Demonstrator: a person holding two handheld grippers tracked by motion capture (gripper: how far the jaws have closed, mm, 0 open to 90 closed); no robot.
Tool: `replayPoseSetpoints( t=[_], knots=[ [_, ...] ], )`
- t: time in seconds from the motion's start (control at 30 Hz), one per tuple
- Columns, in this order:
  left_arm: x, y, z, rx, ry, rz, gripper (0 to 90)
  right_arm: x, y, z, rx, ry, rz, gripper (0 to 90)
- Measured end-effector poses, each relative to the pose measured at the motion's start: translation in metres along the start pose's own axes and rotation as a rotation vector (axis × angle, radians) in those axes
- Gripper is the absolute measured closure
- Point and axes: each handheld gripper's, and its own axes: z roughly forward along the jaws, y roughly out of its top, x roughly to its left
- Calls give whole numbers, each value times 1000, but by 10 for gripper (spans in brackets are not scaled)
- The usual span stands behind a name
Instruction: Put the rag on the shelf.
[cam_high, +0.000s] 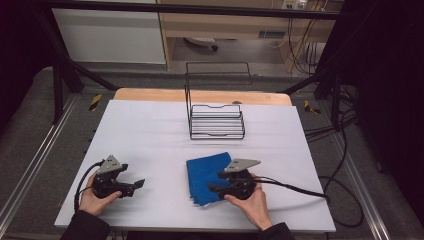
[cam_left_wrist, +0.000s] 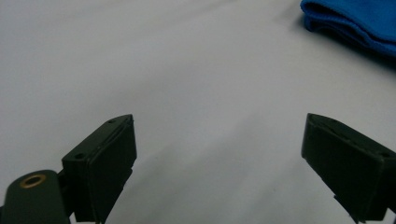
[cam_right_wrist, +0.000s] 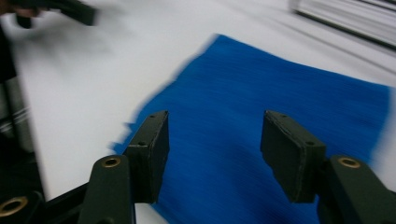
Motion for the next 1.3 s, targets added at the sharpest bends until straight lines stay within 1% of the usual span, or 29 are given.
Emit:
replayPoseSetpoints(
  t=[0.03,0.07,0.1,0.13,0.2,0.27,0.43,0.5,0.6,0.73,0.8,0.9,1.1,1.2,1.27,1.3],
  knots=[
    [0,0,0,0,0,0,103,-7,-3,-5,2,-34,8,446],
    [0,0,0,1,-1,0,103,-14,-6,-10,10,-72,6,457],
    [0,0,0,1,-1,0,103,-20,-10,-15,20,-96,19,475],
    [0,0,0,2,-1,-1,103,-25,-14,-18,30,-108,39,500],
    [0,0,0,2,-1,0,103,-34,-23,-22,46,-119,70,530],
    [-1,0,0,2,-2,0,103,-38,-29,-21,76,-124,86,558],
    [-1,0,0,4,-3,3,103,-45,-34,-12,132,-141,91,613],
    [-1,0,0,4,-4,2,103,-45,-35,-10,146,-137,98,639],
    [-1,0,1,5,-5,2,103,-44,-36,-9,146,-127,119,704],
    [-2,0,1,6,-5,4,103,-42,-36,-9,152,-113,170,818],
    [-2,0,1,6,-5,4,103,-41,-35,-11,151,-113,188,853],
    [-2,0,1,6,-6,4,103,-39,-35,-14,146,-128,212,869],
    [-2,0,1,6,-6,2,103,-30,-35,-30,103,-148,280,872],
    [-2,0,1,6,-7,1,103,-24,-41,-35,117,-184,294,872],
    [-2,0,1,6,-7,0,103,-24,-46,-37,130,-198,308,870],
    [-2,0,1,7,-7,2,103,-25,-47,-37,128,-201,317,868]
  ],
)
